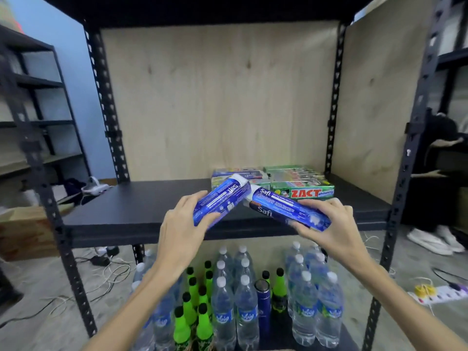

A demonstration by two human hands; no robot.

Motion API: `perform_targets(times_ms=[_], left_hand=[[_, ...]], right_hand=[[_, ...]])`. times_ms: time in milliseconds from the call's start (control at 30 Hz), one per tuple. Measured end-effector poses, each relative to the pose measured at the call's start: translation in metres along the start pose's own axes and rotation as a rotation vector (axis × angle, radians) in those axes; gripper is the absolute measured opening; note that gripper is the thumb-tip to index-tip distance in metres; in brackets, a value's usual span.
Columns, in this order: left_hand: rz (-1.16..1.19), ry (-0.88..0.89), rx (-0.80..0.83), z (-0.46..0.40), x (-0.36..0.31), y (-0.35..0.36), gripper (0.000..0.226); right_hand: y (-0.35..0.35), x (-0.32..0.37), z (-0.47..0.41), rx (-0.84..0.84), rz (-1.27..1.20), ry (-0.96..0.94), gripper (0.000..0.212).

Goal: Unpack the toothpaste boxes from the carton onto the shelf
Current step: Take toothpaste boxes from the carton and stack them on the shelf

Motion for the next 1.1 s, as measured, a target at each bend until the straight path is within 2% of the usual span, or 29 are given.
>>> perform_targets(times_ms=[200,400,533,767,1100], left_hand=[[-0.101,0.098,0.032,-0.108,0.003,0.024,0.029],[-0.263,0.120,0.142,-0.215,0.026,0.096,0.031],[-0.412,0.088,0.218,-0.253,0.044,0.145,0.030],[-0.264,0.100,0.283,-0.292,0.079,0.208,0.022],[-0.221,0.228,0.240,-0.304,0.082,0.232,0.025]], right_hand=[[0.000,-0.038,-0.091,0.051,0.158,-0.084,0.050],[0.030,-0.120,-0.176,0.190,0.342,-0.051,0.063],[0.055,-0.166,-0.213,0.277,0.375,0.034,0.041],[0.102,-0.229,-0.252,0.341,0.271,0.146,0.026],[0.116,-0.248,-0.269,0.280,0.525,0.103,0.038]])
Point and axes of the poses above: each hand's wrist, its own z-axis away from the middle knuckle, its own y-axis out of the palm, x = y × z, the point moved 3 cm from there along -z, towards the middle knuckle, and after that the axes turned 4 degrees about -z, right-handed, at the moved point
